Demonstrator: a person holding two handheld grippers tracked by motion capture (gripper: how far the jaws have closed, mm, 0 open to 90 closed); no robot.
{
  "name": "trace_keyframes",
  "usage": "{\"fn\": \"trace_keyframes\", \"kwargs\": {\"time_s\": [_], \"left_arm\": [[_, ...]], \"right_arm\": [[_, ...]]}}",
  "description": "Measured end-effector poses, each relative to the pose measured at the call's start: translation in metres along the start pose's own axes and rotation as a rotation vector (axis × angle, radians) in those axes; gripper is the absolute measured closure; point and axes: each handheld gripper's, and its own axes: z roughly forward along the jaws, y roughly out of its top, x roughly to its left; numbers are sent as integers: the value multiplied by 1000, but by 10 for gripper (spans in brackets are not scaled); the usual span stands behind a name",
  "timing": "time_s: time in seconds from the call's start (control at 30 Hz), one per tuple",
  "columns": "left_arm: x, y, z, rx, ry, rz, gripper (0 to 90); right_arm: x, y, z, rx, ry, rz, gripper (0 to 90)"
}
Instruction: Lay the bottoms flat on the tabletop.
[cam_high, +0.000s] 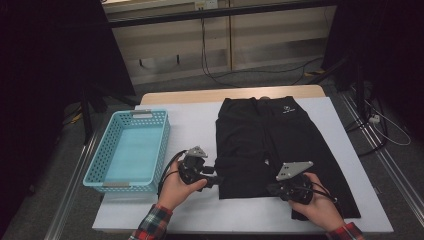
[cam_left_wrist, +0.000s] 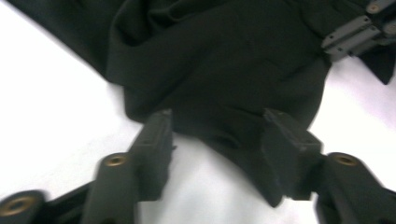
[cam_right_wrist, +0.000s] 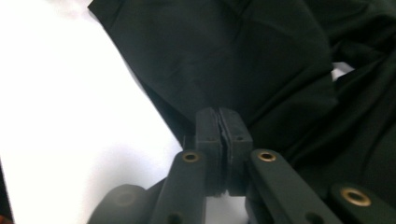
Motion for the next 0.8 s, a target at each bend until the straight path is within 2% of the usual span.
{"fn": "trace_keyframes", "kwargs": {"time_s": [0.03,0.17,0.2,0.3,0.43,0.57,0.67,0.7,0.8], "left_arm": [[1,0,0,-1,7,-3,395],[3,0,0,-9,27,-6,286],[3,0,0,-12,34,-5,278],[4,2,-1,-17,56,11,246],[5,6,-6,-36,79,19,218],[6,7,-9,-47,90,22,216],[9,7,-8,-40,107,19,211],[9,7,-8,-43,111,16,211],[11,8,-9,-54,112,4,211]], "right_arm": [[0,0,0,2,2,-2,837],[5,5,2,-73,22,-33,639],[7,7,4,-80,20,-40,624],[12,11,12,-94,43,-40,593],[17,17,24,-96,53,-65,567],[19,23,31,-123,98,-44,556],[23,23,41,-68,90,-80,503],[24,23,42,-85,87,-89,507],[24,23,44,-89,70,-92,567]]}}
